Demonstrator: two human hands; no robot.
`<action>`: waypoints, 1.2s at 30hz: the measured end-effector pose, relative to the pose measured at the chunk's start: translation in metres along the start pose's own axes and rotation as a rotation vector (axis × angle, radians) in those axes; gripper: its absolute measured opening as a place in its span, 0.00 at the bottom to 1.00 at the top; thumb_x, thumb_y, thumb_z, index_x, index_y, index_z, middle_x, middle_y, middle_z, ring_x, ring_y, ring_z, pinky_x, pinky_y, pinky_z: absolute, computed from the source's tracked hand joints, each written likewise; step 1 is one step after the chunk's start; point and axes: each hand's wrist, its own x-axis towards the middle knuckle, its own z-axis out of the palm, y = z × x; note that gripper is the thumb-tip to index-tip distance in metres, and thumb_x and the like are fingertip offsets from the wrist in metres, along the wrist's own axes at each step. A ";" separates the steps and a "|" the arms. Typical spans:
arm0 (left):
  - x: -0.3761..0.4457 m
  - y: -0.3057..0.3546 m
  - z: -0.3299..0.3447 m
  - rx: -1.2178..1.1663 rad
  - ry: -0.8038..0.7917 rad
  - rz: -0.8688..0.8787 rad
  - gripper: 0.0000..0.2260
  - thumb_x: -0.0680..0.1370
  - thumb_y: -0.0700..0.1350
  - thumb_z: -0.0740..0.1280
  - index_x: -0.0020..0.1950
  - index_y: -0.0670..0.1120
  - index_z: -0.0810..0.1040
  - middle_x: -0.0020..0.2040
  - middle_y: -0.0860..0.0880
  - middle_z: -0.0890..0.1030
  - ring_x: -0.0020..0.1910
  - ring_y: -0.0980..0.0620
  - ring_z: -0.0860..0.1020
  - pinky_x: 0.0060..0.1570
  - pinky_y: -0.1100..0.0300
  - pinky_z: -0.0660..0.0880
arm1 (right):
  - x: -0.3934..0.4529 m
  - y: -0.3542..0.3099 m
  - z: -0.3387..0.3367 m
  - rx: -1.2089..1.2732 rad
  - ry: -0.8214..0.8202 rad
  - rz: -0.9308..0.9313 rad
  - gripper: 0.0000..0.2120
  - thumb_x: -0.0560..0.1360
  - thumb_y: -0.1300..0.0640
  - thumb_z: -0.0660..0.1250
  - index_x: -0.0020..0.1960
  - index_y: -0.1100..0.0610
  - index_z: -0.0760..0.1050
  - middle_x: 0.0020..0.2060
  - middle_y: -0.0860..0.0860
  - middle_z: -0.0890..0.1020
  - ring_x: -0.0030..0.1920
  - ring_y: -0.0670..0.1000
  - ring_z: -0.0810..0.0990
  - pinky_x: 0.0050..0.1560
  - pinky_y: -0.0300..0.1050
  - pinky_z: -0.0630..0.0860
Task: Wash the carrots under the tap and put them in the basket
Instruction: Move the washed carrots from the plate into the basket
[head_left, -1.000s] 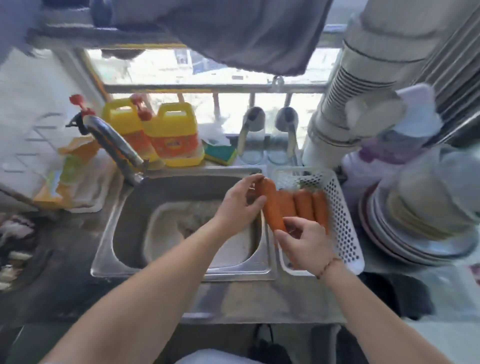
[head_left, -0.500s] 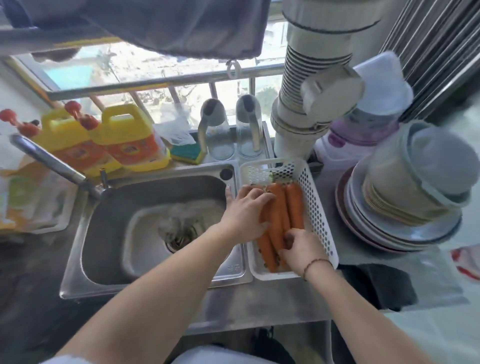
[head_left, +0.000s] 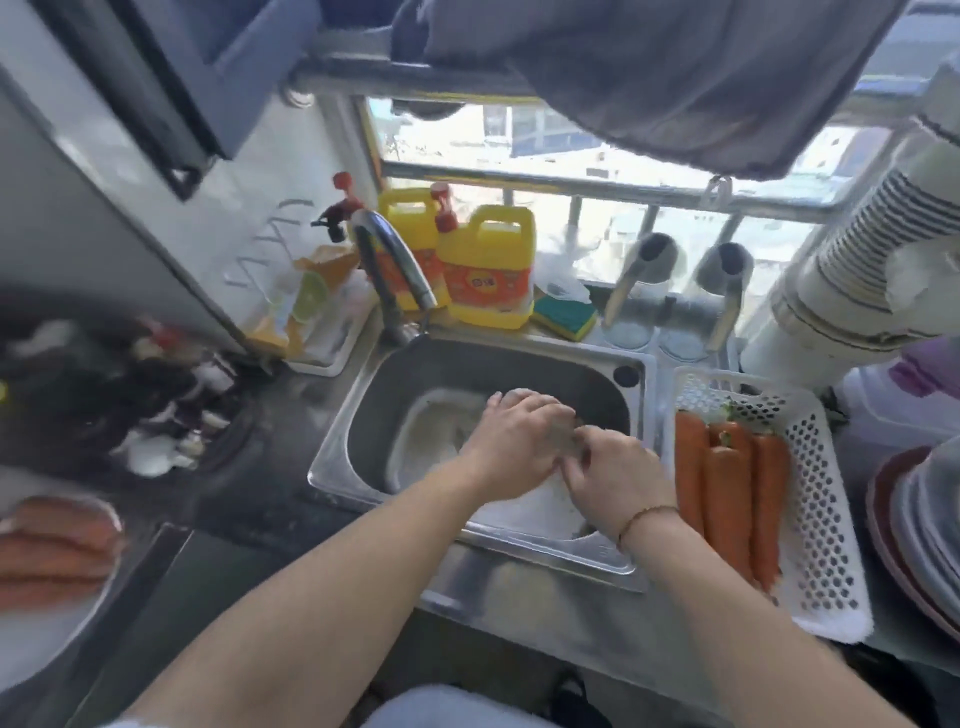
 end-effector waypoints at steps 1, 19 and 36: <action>-0.006 -0.011 -0.006 -0.011 0.013 -0.023 0.25 0.71 0.53 0.63 0.66 0.48 0.78 0.65 0.48 0.79 0.68 0.44 0.72 0.69 0.41 0.65 | 0.003 -0.011 0.005 0.005 -0.009 -0.018 0.10 0.79 0.48 0.60 0.53 0.51 0.77 0.52 0.51 0.83 0.53 0.55 0.80 0.47 0.45 0.72; -0.350 -0.285 -0.133 -0.139 0.441 -0.785 0.19 0.77 0.45 0.71 0.67 0.46 0.77 0.68 0.48 0.76 0.68 0.50 0.71 0.68 0.59 0.64 | -0.005 -0.379 0.184 -0.009 -0.434 -0.596 0.18 0.77 0.52 0.65 0.66 0.53 0.75 0.58 0.55 0.82 0.61 0.59 0.78 0.58 0.48 0.75; -0.360 -0.366 -0.146 -0.377 0.689 -1.083 0.22 0.80 0.52 0.66 0.74 0.51 0.69 0.68 0.51 0.75 0.61 0.50 0.76 0.62 0.57 0.72 | 0.036 -0.438 0.272 0.160 -0.668 -0.479 0.09 0.77 0.59 0.65 0.41 0.49 0.79 0.35 0.48 0.81 0.38 0.51 0.77 0.39 0.40 0.69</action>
